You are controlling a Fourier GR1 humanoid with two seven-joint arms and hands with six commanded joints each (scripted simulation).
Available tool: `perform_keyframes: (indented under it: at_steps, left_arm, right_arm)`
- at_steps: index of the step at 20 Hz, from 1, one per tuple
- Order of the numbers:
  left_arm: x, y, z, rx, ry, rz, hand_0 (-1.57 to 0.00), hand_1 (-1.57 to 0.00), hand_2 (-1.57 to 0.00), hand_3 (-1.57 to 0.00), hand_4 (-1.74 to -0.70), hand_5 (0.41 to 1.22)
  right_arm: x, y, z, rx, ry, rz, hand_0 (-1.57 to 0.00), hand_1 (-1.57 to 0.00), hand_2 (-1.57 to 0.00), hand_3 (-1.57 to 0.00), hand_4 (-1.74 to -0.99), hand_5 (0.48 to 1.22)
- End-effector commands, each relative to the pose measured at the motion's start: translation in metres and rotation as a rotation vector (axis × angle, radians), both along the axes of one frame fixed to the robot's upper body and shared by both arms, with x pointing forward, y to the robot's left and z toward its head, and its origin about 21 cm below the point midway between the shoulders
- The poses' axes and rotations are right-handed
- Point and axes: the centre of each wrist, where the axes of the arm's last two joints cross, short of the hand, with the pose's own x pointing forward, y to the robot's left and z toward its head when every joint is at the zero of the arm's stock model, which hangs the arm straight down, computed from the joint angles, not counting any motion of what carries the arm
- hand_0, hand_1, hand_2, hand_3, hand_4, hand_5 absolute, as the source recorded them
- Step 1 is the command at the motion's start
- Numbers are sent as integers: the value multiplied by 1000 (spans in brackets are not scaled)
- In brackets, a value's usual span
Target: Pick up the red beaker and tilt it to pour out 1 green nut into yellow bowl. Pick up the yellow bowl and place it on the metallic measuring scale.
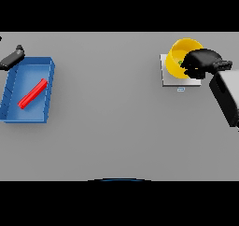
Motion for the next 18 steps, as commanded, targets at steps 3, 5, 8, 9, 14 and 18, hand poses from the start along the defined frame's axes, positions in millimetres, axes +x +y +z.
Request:
perform_keyframes:
  at_steps: [3, 5, 8, 9, 14, 18]
  left_arm:
    - [-1, -1, -2, -13, 0, -6, 1, 1, 1, 1, -847, 771]
    - [0, 1, 1, -8, -3, -5, 1, 1, 1, 1, -850, 765]
    - [0, -4, -2, -7, 0, -15, 1, 1, 1, 1, -852, 766]
    - [0, -5, -2, -12, -2, -13, 1, 1, 1, 1, -854, 771]
    - [0, -6, -3, -10, -11, -9, 1, 1, 1, 1, -854, 774]
    - [-3, -5, 0, -2, -10, -5, 1, 1, 1, 1, -851, 768]
  right_arm:
    - [0, 0, 1, 12, 36, -17, -1053, -781, -776, -982, -1580, 1037]
    - [-1, -3, 3, 24, 51, -26, -825, -599, -589, -794, -1550, 955]
    - [1, -1, 3, 17, 65, -36, -465, -349, -395, -608, -1514, 881]
    - [0, -4, 3, 15, 75, -40, -372, -279, -345, -558, -1501, 865]
    - [1, -5, 0, -22, 79, -37, -121, -91, -145, -360, -1442, 811]
    - [0, -6, 2, -28, 74, -22, -49, -37, -59, -263, -1414, 796]
